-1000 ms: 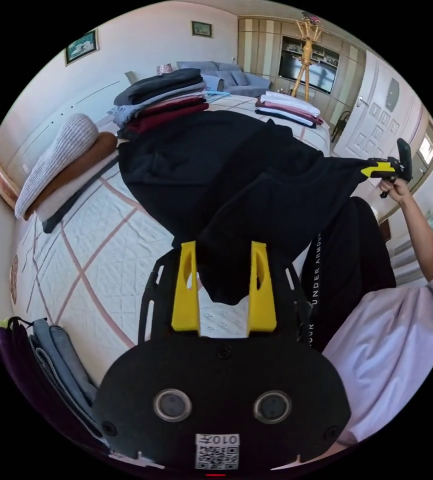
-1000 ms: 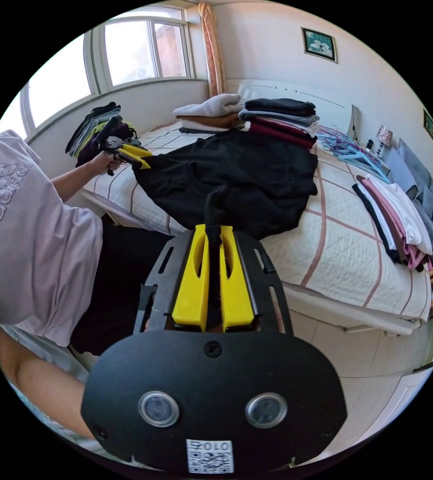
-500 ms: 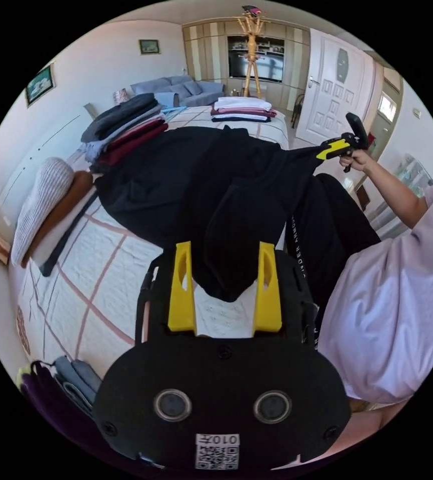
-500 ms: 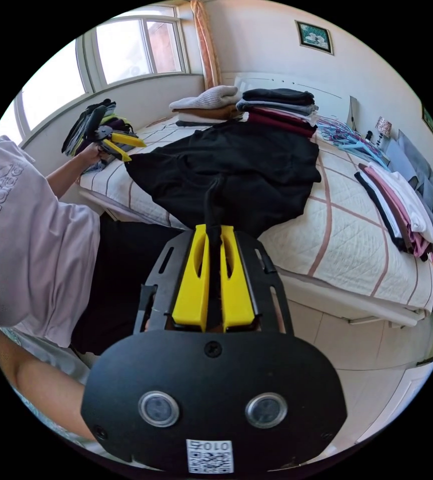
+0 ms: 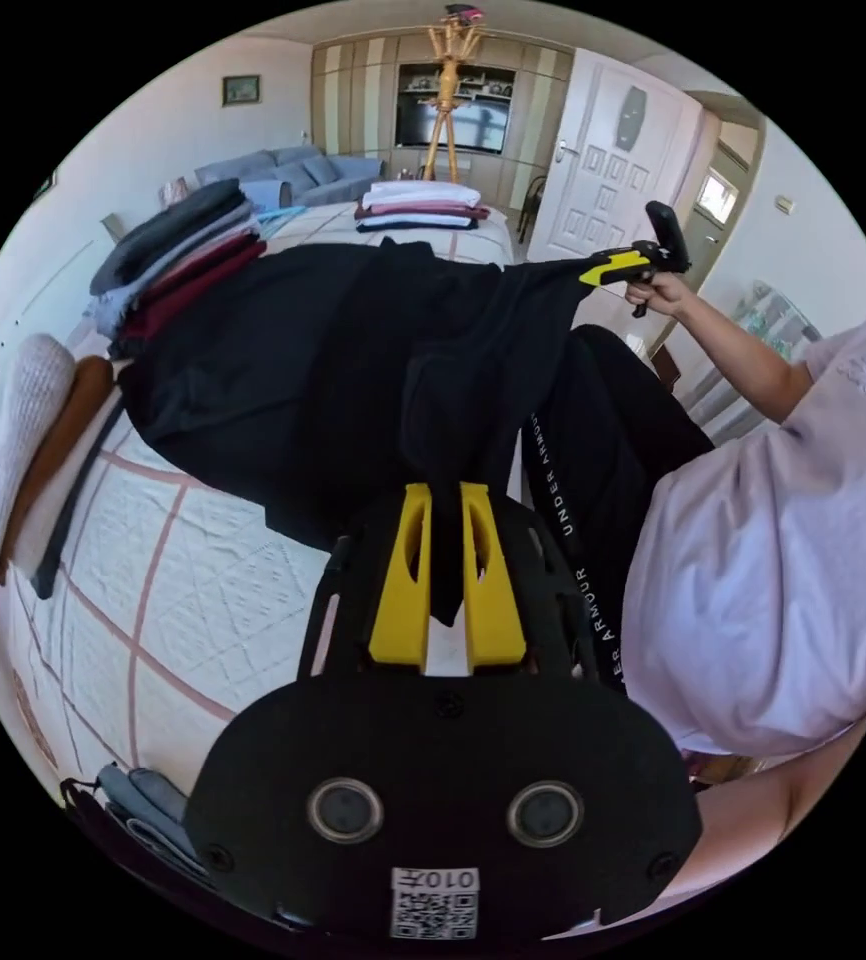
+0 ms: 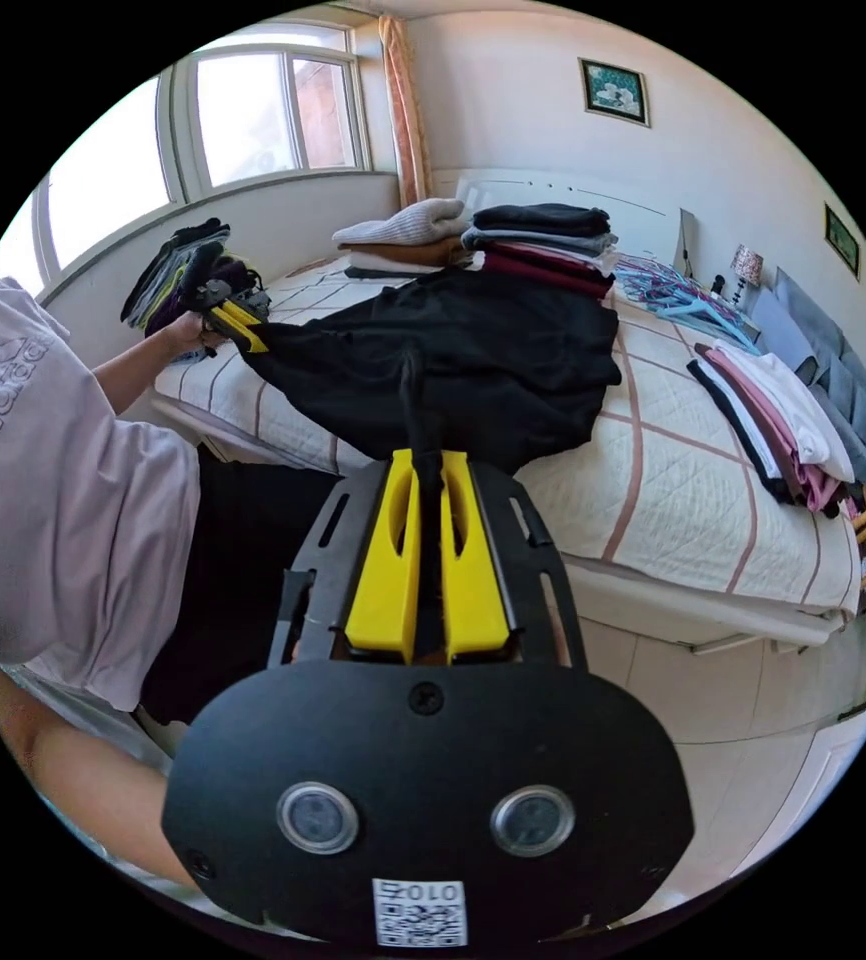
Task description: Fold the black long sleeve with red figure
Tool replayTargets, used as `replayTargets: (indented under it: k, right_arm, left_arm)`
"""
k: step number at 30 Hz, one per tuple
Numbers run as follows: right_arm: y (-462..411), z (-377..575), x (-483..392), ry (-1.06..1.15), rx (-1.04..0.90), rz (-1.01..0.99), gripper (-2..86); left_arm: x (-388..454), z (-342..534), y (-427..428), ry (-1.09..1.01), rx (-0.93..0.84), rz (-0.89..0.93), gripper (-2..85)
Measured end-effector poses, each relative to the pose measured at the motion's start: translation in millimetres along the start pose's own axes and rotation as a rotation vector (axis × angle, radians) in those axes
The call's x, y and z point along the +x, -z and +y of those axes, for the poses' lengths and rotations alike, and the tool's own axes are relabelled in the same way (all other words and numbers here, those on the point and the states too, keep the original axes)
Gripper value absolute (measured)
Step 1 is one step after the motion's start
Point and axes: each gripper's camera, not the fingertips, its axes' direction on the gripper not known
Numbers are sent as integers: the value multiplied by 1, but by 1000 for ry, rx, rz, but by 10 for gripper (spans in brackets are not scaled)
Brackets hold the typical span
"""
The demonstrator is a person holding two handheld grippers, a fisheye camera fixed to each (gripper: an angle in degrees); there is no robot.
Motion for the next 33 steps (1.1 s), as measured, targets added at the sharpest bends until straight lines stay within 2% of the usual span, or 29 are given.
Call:
replayTargets:
  k: [6,10,20,26,33]
  right_arm:
    - [38,-14,-25,41,138,55,46]
    - [73,-25,-56,130,200,95,46]
    - [128,-9,-164,301,170,134,45]
    - [108,-71,-137,322,87,146,46]
    - [76,-197,-41,287,91,161,45]
  left_arm:
    - [41,5,86,-108,145,-218,53]
    - [72,4,131,-200,112,-348,49]
    - [157,57,186,-331,48,-325,50]
    - [86,50,186,-199,156,-307,51]
    - [-87,-21,169,-110,189,-204,49]
